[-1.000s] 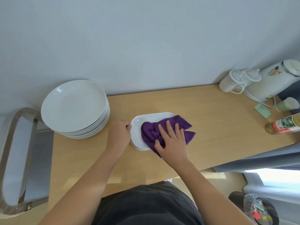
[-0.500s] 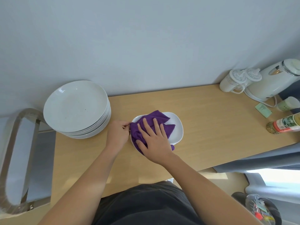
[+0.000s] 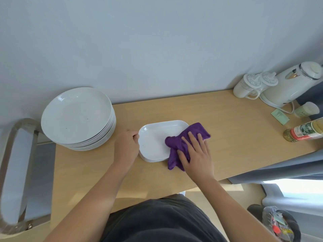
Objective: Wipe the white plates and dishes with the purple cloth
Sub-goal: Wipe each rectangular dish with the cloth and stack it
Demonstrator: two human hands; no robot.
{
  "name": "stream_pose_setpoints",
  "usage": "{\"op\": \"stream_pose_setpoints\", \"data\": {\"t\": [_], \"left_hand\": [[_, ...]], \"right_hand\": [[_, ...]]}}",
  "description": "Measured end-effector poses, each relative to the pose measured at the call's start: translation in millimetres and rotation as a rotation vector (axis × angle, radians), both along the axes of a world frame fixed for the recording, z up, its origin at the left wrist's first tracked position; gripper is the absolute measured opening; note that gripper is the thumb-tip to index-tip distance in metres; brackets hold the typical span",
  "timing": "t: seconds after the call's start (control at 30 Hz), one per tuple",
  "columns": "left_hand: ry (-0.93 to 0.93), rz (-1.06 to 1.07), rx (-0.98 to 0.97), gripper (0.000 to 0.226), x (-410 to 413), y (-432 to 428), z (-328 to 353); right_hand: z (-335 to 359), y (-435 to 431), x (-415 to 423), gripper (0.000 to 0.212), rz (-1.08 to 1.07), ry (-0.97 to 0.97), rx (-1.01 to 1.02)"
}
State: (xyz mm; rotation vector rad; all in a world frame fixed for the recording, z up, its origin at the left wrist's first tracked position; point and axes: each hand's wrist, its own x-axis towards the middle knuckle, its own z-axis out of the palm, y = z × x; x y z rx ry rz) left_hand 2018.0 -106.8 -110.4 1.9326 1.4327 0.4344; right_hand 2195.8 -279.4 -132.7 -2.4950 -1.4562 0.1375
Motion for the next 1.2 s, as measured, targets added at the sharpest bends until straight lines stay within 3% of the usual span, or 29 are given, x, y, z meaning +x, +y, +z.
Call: {"op": "stream_pose_setpoints", "data": {"t": [0.13, 0.43, 0.73, 0.97, 1.07, 1.2], "left_hand": [[-0.001, -0.012, 0.02, 0.021, -1, 0, -1], [0.025, 0.008, 0.016, 0.028, 3, 3, -1], [-0.176, 0.143, -0.204, 0.015, 1, 5, 5], [-0.202, 0.201, -0.245, 0.015, 6, 4, 3], [-0.16, 0.229, -0.231, 0.015, 7, 4, -2], [-0.092, 0.202, -0.143, 0.018, 13, -3, 3]], "right_hand": [[-5, 18, 11, 0.054, -0.066, 0.165, -0.068], [-3, 62, -14, 0.071, 0.021, -0.121, -0.193], [-7, 66, -35, 0.064, 0.396, -0.01, -0.105], [-6, 49, -10, 0.06, 0.766, 0.199, -0.066], [-7, 32, 2, 0.059, 0.696, 0.27, -0.021], [-11, 12, 27, 0.063, 0.611, 0.153, 0.103]]}}
